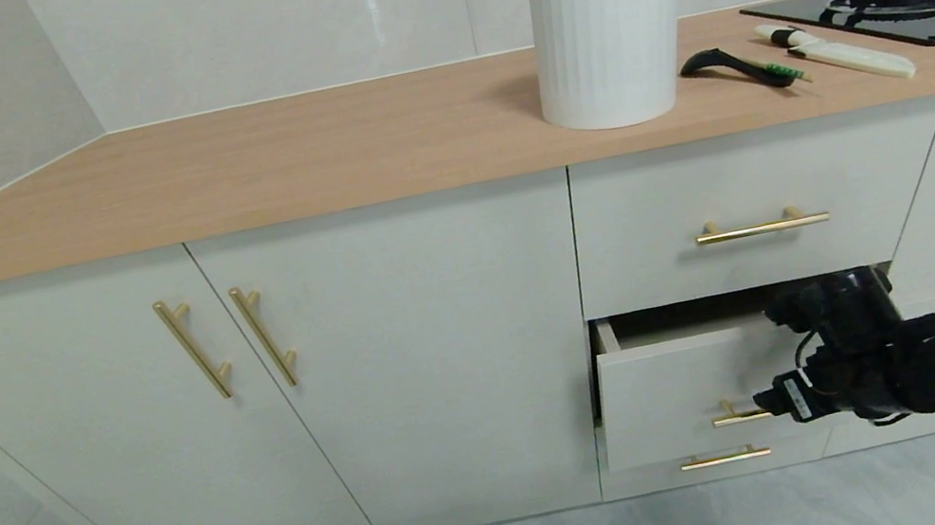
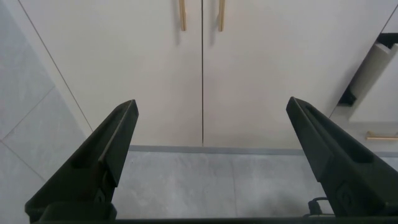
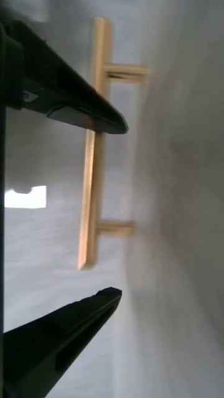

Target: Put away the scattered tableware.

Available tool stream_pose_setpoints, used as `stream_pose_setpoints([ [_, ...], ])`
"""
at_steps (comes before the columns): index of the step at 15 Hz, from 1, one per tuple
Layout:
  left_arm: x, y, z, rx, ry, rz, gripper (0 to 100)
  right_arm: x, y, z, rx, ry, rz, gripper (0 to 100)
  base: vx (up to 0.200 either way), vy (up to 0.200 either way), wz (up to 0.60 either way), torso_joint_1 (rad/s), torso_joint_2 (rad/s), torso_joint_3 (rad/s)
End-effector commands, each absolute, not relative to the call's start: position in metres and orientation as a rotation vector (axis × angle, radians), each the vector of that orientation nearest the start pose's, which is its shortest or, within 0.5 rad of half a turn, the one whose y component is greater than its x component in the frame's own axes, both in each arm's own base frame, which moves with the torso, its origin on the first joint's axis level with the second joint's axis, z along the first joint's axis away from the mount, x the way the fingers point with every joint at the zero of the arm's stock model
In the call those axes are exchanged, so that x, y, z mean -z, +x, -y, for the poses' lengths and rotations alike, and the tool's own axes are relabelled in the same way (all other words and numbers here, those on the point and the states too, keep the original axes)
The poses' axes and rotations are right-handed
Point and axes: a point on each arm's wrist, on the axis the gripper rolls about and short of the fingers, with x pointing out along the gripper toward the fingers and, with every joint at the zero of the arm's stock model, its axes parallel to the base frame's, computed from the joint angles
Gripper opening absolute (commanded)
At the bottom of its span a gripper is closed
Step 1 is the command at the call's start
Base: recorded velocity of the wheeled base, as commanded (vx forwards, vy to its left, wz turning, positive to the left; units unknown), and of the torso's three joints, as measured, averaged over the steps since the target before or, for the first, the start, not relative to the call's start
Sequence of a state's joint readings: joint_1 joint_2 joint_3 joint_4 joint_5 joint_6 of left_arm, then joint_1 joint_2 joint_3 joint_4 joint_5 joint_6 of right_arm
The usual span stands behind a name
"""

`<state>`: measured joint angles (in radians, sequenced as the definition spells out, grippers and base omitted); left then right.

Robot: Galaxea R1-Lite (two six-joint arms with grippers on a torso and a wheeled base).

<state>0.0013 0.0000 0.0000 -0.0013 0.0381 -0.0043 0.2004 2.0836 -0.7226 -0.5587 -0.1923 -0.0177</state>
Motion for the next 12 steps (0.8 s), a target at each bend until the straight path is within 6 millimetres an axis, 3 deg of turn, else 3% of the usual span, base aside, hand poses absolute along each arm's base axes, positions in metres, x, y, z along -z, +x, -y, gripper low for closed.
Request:
stream_pose_setpoints([
  [1, -0.076, -0.023, -0.001, -0.040, -0.005, 0.002, 100, -0.138, 0.267, -0.063, -0.098, -0.145, -0.706, 100, 0.000, 0.000, 0.00, 0.000, 0.00, 0.000],
  [2, -0.076, -0.023, -0.001, -0.040, -0.005, 0.002, 100, -0.163, 0.255, -0.063, -0.095, -0.104, -0.671, 100, 0.000, 0.000, 0.00, 0.000, 0.00, 0.000],
  [4, -0.076, -0.023, -0.001, -0.040, -0.005, 0.002, 100, -0.180, 0.253, -0.063, -0.086, -0.069, -0.610, 100, 0.000, 0.000, 0.00, 0.000, 0.00, 0.000],
  [6, -0.076, -0.023, -0.001, -0.040, -0.005, 0.002, 100, -0.171, 0.271, -0.068, -0.078, -0.052, -0.633, 100, 0.000, 0.000, 0.00, 0.000, 0.00, 0.000],
  [12, -0.076, -0.023, -0.001, -0.040, -0.005, 0.002, 100, -0.112, 0.321, -0.077, -0.015, -0.027, -0.613, 100, 0.000, 0.000, 0.00, 0.000, 0.00, 0.000],
])
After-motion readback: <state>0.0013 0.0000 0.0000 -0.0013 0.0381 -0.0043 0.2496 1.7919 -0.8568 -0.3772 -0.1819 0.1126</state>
